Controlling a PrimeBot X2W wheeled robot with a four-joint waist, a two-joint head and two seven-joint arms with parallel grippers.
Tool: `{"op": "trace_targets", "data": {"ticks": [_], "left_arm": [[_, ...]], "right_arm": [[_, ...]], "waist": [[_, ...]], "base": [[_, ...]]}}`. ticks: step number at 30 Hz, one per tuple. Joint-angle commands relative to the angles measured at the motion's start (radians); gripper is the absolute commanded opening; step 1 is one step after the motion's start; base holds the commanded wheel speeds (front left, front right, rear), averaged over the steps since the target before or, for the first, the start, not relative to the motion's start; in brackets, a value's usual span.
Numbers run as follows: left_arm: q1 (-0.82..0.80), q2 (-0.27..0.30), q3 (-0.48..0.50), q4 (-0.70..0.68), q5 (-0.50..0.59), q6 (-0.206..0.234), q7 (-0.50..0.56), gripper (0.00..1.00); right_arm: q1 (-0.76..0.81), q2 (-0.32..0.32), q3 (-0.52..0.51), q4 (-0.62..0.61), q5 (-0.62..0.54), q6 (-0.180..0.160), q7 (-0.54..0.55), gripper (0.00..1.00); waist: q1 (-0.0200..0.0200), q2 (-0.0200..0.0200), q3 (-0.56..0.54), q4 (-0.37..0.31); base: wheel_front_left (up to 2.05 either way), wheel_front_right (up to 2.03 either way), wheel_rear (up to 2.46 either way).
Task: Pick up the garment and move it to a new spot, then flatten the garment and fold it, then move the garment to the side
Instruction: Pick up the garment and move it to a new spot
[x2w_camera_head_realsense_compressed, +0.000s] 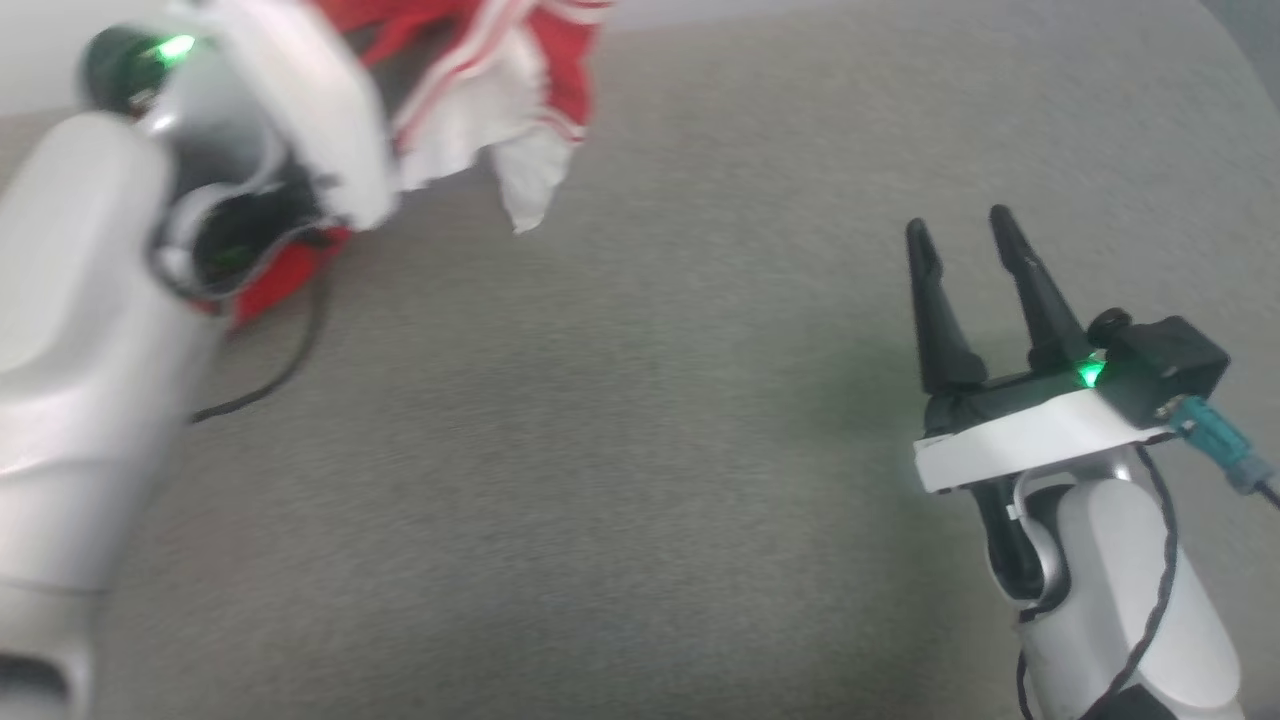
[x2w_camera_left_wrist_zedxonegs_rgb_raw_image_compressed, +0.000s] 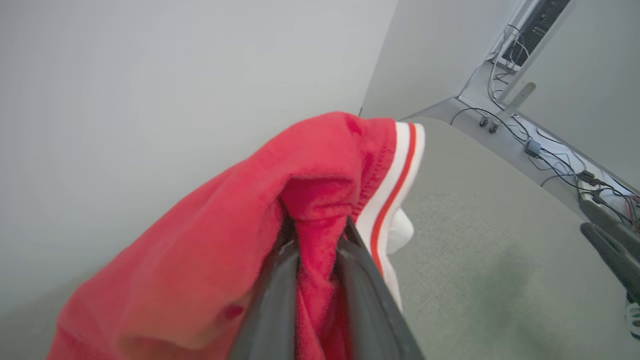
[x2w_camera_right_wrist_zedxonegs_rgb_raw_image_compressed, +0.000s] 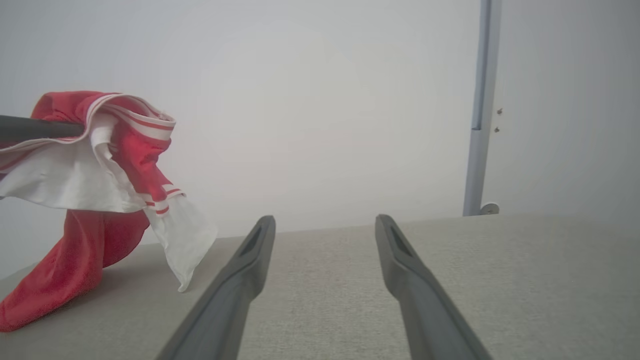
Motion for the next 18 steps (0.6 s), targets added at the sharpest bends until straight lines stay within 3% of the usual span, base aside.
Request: {"op": "trace_targets", "data": {"ticks": [1, 8, 10, 15, 18], "left_arm": [[-0.033, -0.03, -0.025, -0.011, 0.007, -0.001, 0.003, 0.0], [-0.192, -0.203, -0.214, 0.005, 0.027, -0.001, -0.041, 0.0], [-0.214, -0.22, -0.263, 0.013, 0.009, -0.001, -0.063, 0.0], [-0.199, -0.171, -0.419, 0.009, -0.065, -0.001, -0.056, 0.0], [-0.178, -0.091, -0.532, -0.032, -0.121, -0.001, -0.043, 0.0]], "right_arm": [[-0.002, 0.006, -0.009, -0.008, 0.012, 0.0, -0.003, 1.0], [-0.017, 0.008, -0.041, -0.029, 0.089, 0.0, -0.003, 1.0], [-0.018, 0.008, -0.042, -0.031, 0.103, 0.0, -0.003, 1.0], [-0.014, 0.008, -0.055, -0.039, 0.131, 0.0, -0.003, 1.0], [0.001, 0.008, -0.061, -0.043, 0.143, 0.0, -0.003, 1.0]], "waist": [[0.0, 0.0, 0.048, -0.074], [0.0, 0.0, 0.107, -0.178], [0.0, 0.0, 0.114, -0.2], [0.0, 0.0, 0.125, -0.232], [0.0, 0.0, 0.13, -0.24]], "base": [[0.0, 0.0, 0.0], [0.0, 0.0, 0.0], [0.0, 0.0, 0.0], [0.0, 0.0, 0.0], [0.0, 0.0, 0.0]]}}
